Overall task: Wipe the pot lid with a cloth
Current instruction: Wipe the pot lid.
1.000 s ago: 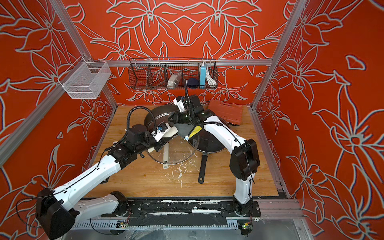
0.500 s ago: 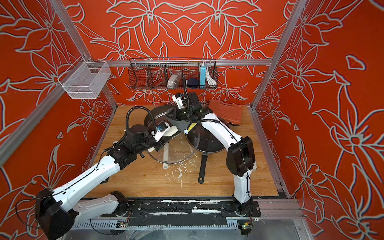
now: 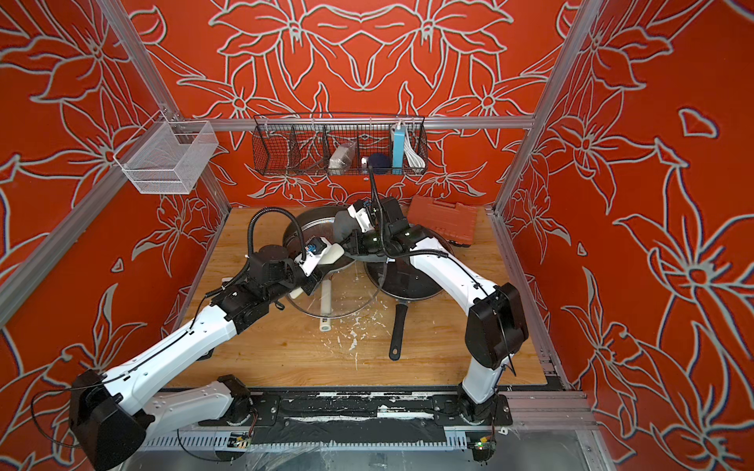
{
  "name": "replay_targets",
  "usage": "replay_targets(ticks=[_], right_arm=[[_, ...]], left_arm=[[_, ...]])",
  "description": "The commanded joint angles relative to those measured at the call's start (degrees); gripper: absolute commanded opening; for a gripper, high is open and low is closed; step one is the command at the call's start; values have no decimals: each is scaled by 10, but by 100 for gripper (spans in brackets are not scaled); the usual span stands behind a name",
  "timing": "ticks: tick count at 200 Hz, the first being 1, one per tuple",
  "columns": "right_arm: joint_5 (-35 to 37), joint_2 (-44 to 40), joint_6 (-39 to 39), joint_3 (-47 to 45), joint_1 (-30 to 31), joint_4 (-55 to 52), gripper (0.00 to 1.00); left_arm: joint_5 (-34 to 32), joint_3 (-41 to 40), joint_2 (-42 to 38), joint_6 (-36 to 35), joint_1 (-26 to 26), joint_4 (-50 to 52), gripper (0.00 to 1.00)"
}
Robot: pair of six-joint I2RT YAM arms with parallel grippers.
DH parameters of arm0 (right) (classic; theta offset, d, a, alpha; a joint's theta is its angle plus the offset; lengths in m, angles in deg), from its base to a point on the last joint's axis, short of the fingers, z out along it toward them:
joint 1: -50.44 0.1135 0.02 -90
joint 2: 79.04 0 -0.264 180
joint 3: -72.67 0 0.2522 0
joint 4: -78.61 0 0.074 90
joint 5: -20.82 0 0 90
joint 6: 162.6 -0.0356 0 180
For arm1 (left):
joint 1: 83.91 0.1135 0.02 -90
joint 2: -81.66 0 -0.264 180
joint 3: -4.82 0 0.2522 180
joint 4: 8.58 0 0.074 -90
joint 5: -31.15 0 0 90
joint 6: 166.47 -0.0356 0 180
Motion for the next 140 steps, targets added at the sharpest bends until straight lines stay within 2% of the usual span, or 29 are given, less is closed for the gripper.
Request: replay_targets(ticks=[1, 59, 140], right_arm=[[-10, -29, 24, -30, -1, -42, 0], [-6, -82, 32, -89, 9, -55, 0], [17, -94, 10, -143, 53, -16, 0]], left_arm=[[-25, 57, -18, 19, 1, -197, 0], [-81, 69, 6, 67, 1, -225, 0], [-181, 37, 29, 142, -1, -324, 0]])
